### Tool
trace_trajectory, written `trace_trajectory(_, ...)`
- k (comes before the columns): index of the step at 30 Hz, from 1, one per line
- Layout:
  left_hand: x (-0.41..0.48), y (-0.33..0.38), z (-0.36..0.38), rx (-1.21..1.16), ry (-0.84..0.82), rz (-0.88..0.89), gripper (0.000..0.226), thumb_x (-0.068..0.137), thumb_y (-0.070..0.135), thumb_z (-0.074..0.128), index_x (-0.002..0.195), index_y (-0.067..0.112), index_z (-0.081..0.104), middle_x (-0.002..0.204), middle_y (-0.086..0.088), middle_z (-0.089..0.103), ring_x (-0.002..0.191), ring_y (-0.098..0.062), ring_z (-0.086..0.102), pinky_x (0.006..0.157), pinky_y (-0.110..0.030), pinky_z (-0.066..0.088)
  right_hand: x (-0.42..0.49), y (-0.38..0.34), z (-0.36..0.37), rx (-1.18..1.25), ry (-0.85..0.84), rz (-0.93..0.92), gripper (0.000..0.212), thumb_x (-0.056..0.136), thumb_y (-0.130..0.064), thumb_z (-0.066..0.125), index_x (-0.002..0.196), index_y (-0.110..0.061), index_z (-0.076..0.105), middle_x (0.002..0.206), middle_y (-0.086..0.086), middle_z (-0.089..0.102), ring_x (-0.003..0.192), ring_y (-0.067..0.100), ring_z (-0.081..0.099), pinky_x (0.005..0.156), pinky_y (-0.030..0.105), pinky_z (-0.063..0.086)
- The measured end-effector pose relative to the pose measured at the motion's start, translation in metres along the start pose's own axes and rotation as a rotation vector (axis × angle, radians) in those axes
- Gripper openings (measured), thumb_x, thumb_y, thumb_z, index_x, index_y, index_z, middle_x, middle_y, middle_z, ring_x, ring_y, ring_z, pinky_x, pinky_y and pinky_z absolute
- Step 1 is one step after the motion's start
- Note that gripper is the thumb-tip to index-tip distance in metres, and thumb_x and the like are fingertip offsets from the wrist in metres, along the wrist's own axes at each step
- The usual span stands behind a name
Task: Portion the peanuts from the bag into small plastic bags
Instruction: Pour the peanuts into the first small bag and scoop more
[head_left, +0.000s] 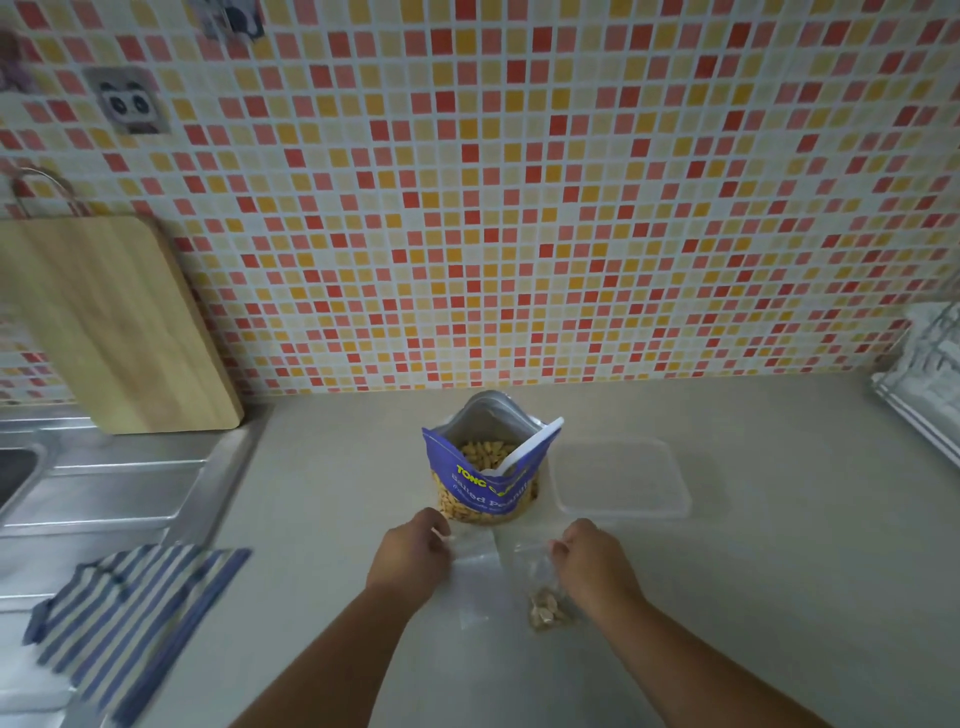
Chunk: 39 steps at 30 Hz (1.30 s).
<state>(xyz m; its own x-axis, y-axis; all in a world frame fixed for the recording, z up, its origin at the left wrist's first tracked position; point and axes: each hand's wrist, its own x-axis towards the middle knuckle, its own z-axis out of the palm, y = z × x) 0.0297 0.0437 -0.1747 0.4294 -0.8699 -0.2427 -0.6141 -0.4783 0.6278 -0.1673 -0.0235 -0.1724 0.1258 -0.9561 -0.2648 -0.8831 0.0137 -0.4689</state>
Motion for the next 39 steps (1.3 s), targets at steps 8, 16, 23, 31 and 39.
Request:
trace_trajectory(8,-0.002,-0.006,-0.012,0.065,-0.022,0.187,0.016,0.085,0.011,0.056,0.083,0.022,0.066,0.082,0.004,0.063,0.080,-0.018,0.060,0.069,-0.018,0.039,-0.014,-0.028,0.009,0.012,-0.083,-0.281,0.028,0.084,-0.028,0.061,0.108,-0.015,0.059,0.113,0.006,0.060,0.104,0.022,0.059,0.088,0.028,0.046)
trace_trajectory(16,-0.010,-0.005,-0.027,0.093,0.003,0.249,0.039,0.084,0.011,0.051,0.117,0.032,0.053,0.070,0.017,0.058,0.072,-0.004,0.053,0.073,-0.022,0.045,-0.026,-0.041,0.012,0.098,-0.065,-0.227,0.036,0.085,-0.030,0.061,0.119,-0.018,0.059,0.120,0.003,0.060,0.109,0.019,0.059,0.091,0.024,0.044)
trace_trajectory(23,-0.031,0.002,-0.048,-0.234,-0.088,0.394,0.041,0.076,0.008,0.055,0.104,0.037,0.049,0.075,0.016,0.064,0.070,-0.007,0.060,0.070,-0.015,0.048,-0.039,-0.050,-0.002,0.550,-0.157,-0.263,0.012,0.085,-0.020,0.067,0.076,-0.027,0.064,0.070,-0.010,0.058,0.069,0.007,0.052,0.069,0.019,0.041)
trace_trajectory(31,-0.050,0.043,-0.055,-0.670,-0.096,0.218,0.020,0.078,0.005,0.073,0.064,0.019,0.070,0.057,0.009,0.059,0.057,-0.007,0.048,0.055,-0.014,0.042,-0.052,-0.071,-0.035,0.803,-0.060,-0.323,0.023,0.085,-0.010,0.066,0.075,-0.031,0.066,0.074,-0.010,0.066,0.069,-0.004,0.059,0.071,0.012,0.046)
trace_trajectory(39,-0.039,0.067,-0.071,-0.103,0.358,0.484,0.025,0.070,0.010,0.075,0.060,0.012,0.052,0.059,0.004,0.051,0.055,-0.009,0.043,0.051,-0.022,0.038,-0.065,-0.099,-0.087,0.627,-0.029,-0.414,0.021,0.084,-0.021,0.065,0.067,-0.033,0.066,0.076,-0.010,0.066,0.076,0.004,0.060,0.065,0.013,0.044)
